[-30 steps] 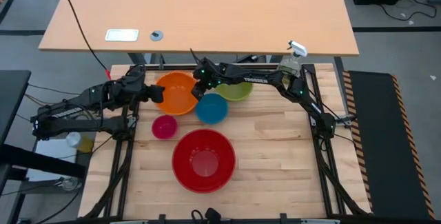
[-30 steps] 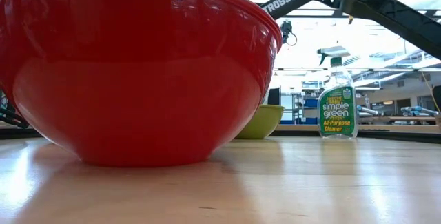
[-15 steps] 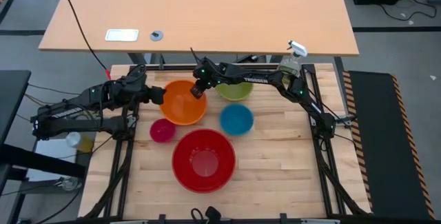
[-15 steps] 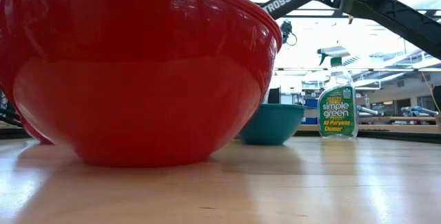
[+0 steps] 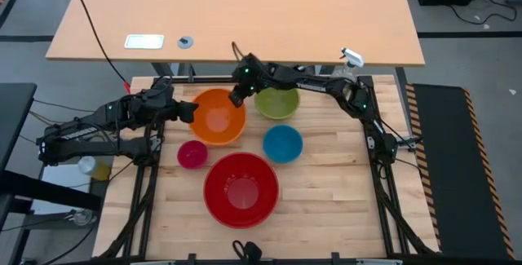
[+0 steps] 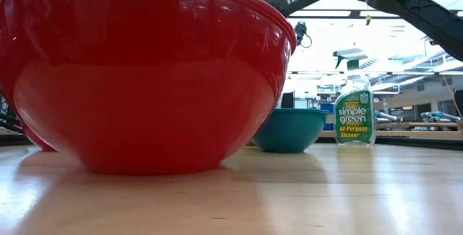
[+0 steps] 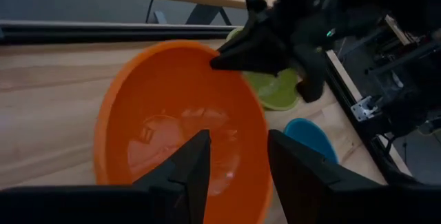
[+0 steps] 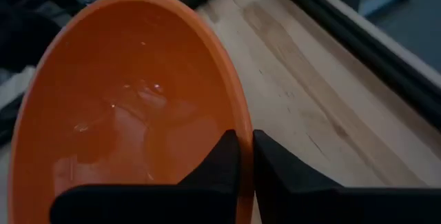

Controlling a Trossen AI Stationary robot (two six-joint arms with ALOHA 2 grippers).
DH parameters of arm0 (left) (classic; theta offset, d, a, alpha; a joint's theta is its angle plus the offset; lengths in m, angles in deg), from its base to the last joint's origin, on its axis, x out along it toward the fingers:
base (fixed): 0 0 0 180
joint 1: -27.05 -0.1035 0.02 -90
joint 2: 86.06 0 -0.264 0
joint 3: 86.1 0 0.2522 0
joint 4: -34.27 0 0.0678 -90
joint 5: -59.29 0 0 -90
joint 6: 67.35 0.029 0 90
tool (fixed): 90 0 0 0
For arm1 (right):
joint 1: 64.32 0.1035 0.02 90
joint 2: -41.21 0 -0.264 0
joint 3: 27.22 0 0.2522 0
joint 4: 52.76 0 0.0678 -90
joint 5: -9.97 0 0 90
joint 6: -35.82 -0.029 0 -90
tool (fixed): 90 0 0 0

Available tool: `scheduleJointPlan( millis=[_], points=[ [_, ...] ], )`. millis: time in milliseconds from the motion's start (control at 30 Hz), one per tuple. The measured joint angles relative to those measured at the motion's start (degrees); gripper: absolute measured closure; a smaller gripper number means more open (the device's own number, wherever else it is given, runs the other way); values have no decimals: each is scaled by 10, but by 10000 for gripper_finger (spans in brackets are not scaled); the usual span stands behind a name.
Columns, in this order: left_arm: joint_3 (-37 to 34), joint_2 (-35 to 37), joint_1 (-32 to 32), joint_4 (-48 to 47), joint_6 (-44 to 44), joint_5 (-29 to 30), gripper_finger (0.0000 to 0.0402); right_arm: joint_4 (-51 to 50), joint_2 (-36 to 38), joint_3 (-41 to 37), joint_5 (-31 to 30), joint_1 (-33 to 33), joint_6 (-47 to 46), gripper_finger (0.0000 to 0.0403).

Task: Nest bowls inside each other
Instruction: Stack the orange bowl on top of the red bowl

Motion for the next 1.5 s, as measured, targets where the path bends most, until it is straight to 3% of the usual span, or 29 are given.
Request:
scheduleJointPlan(
  millis=[267, 500, 700, 833, 1000, 1300, 1500],
  points=[
    [0, 4, 0, 15, 22, 0, 253, -90, 50, 0, 76, -12, 54, 369],
    [0, 16, 0, 116, 83, 9, 253, -120, 97, 1, 247, -10, 69, 369],
    [0, 15, 0, 147, 110, 13, 253, -156, 103, 1, 308, 41, 84, 369],
    [0, 15, 0, 147, 110, 13, 253, -182, 103, 1, 295, 98, 116, 369],
    [0, 15, 0, 147, 111, 13, 253, -200, 104, -3, 207, 159, 139, 369],
    [0, 15, 0, 150, 110, -3, 253, -130, 103, -102, 91, 202, 139, 366],
    [0, 15, 0, 168, 111, -51, 253, -97, 103, -129, 64, 200, 130, 308]
  ],
)
